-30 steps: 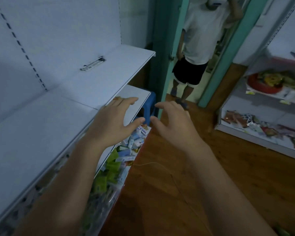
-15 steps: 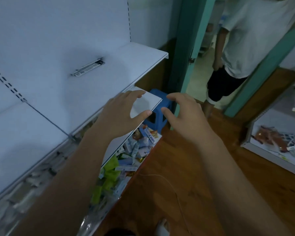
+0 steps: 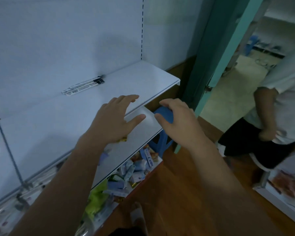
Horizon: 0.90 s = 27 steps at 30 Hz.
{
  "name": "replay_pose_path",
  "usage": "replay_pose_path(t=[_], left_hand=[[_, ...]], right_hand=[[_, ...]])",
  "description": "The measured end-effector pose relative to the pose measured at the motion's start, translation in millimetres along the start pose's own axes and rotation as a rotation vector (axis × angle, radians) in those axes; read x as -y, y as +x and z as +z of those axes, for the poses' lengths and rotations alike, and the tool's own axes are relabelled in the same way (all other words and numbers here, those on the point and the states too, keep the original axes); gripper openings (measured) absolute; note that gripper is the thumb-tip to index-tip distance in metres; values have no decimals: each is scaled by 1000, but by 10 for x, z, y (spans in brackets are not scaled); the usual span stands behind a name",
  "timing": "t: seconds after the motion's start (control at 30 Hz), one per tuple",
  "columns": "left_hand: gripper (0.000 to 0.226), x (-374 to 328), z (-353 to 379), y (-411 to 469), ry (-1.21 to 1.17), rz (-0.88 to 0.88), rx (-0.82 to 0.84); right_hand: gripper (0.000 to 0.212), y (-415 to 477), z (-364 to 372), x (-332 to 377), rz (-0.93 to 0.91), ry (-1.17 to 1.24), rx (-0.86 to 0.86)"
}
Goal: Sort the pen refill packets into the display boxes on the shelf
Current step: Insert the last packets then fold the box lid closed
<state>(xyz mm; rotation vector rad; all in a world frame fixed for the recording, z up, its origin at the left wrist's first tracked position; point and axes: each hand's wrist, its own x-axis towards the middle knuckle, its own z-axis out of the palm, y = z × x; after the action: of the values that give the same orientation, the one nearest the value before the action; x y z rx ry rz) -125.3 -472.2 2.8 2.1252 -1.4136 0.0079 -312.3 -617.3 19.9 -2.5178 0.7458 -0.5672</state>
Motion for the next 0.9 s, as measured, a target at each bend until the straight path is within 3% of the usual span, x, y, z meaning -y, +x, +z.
replay_pose_path(t=[0.33, 0.63, 0.9], left_hand=[[70, 704, -49, 957, 30, -192, -96], [72, 1363, -267, 935, 150, -458, -177], [74, 1629, -175, 1094, 303, -692, -147]], right_hand=[[45, 1465, 424, -68, -127, 69, 127], [41, 2495, 912, 182, -344, 151, 276], [34, 3151, 1260, 236, -533, 285, 407]])
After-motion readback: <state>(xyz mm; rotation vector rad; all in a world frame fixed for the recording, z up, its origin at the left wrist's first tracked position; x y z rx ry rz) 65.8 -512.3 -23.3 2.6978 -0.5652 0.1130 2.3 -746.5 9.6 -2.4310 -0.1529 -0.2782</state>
